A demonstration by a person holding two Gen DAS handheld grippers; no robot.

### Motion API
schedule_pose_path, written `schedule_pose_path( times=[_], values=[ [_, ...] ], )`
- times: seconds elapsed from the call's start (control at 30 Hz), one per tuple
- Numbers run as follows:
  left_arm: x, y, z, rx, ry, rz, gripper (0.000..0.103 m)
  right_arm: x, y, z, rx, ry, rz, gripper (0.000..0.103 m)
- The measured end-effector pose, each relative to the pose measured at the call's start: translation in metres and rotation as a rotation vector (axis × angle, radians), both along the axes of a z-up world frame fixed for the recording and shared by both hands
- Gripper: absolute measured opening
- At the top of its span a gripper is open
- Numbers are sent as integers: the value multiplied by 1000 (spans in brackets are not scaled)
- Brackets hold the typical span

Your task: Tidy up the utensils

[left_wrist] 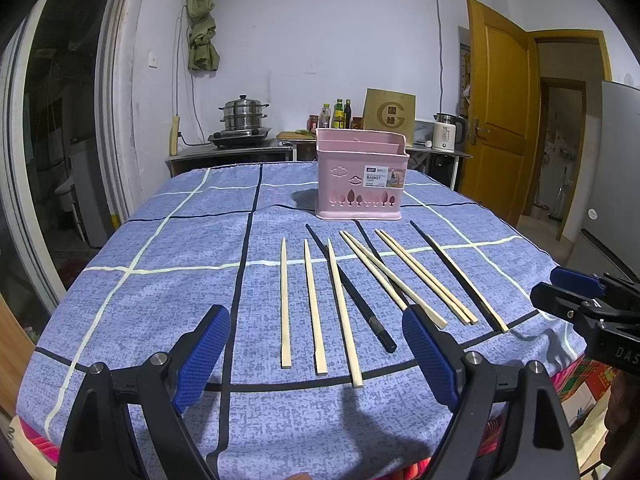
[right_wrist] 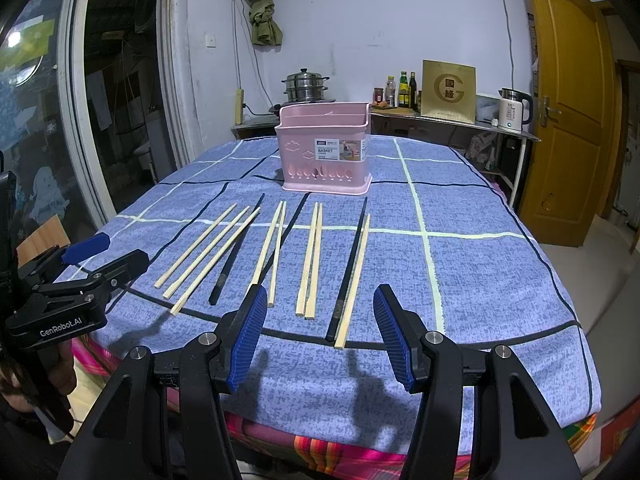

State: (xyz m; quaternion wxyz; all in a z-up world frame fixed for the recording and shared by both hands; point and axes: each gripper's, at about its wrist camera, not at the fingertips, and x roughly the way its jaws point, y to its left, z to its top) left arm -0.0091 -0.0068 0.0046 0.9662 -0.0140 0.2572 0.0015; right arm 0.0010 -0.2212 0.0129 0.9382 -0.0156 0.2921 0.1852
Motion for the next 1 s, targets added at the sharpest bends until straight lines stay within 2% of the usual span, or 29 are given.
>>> schedule_pose_path(
  times=[1.0],
  values=[
    [1,0,-1,-3,3,-7,88,1,2,1,-2,0,1,56]
  ],
)
